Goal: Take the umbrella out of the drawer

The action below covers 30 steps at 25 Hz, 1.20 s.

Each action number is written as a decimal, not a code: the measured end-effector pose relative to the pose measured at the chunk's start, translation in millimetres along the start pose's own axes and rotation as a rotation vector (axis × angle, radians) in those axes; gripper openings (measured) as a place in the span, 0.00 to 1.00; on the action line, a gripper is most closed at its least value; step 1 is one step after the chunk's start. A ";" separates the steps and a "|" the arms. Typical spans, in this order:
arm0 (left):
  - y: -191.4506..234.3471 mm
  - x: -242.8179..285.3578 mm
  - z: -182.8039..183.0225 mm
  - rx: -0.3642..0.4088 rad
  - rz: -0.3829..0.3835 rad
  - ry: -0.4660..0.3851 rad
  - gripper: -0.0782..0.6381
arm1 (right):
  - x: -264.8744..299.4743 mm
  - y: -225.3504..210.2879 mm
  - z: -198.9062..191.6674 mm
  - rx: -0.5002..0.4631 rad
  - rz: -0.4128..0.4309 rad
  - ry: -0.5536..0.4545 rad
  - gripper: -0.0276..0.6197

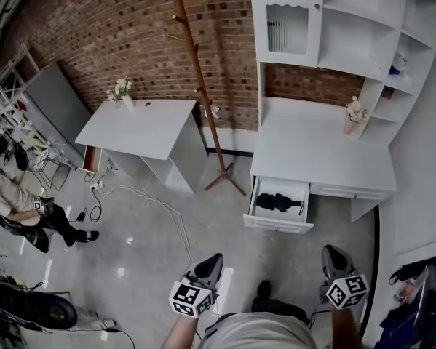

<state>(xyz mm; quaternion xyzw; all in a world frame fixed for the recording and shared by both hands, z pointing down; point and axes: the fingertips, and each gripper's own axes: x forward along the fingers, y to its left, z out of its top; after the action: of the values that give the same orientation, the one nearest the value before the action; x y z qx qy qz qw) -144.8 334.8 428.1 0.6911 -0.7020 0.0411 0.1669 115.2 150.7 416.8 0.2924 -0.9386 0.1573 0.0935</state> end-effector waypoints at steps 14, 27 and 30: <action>-23.8 68.8 15.8 0.010 0.021 0.028 0.15 | 41.8 -65.4 -3.8 0.041 0.021 0.065 0.09; -27.3 106.2 28.1 0.030 -0.005 0.041 0.15 | 59.6 -84.3 -0.9 0.074 0.034 0.053 0.09; -26.6 113.5 25.6 0.025 -0.020 0.040 0.15 | 64.7 -85.4 -3.0 0.073 0.025 0.052 0.09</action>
<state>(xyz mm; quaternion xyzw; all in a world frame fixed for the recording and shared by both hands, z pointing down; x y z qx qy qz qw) -121.9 217.7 432.4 0.6992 -0.6909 0.0619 0.1728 112.3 51.6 457.5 0.2796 -0.9331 0.2003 0.1048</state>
